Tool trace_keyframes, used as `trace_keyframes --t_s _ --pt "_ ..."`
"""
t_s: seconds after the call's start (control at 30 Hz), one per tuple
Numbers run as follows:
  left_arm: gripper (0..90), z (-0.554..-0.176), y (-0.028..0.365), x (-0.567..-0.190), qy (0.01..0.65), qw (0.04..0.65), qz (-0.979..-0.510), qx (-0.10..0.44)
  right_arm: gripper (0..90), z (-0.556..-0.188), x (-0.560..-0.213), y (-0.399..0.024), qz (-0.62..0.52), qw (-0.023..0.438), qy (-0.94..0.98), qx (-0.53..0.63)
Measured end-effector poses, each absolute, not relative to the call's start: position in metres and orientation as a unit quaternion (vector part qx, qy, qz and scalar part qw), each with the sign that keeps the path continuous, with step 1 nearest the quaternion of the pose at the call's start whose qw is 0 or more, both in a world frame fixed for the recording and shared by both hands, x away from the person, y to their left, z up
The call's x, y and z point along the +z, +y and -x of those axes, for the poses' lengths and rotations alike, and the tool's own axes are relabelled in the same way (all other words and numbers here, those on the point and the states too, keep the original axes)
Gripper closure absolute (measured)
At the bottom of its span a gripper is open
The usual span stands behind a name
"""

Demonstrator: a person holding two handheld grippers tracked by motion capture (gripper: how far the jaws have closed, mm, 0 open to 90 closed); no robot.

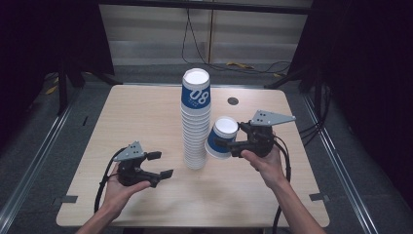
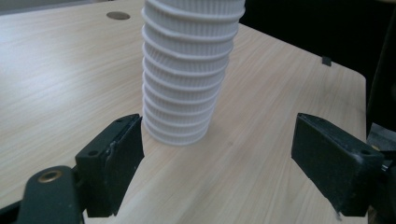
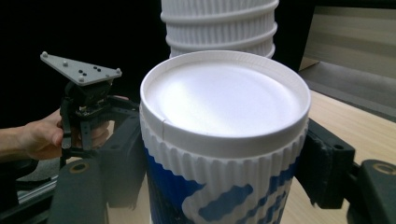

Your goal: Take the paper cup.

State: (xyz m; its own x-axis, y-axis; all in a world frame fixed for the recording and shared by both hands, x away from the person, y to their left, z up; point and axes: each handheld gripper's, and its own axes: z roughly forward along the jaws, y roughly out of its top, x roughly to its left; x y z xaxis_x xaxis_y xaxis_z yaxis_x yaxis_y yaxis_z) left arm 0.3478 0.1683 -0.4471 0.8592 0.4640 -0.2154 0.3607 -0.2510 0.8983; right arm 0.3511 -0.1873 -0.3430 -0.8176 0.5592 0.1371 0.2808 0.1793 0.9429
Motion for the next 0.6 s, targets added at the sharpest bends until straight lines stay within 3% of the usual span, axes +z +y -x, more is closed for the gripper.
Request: trace_keyframes --t_s 0.3,0.6 --pt "17.0 -0.349 0.138 -0.434 0.23 0.565 -0.791 0.035 27.5 -0.348 -0.353 -0.183 -0.269 0.104 0.756 0.587" --pt "16.1 -0.338 0.135 -0.429 0.211 0.577 -0.788 0.028 27.5 -0.342 -0.386 -0.169 -0.274 0.071 0.759 0.586"
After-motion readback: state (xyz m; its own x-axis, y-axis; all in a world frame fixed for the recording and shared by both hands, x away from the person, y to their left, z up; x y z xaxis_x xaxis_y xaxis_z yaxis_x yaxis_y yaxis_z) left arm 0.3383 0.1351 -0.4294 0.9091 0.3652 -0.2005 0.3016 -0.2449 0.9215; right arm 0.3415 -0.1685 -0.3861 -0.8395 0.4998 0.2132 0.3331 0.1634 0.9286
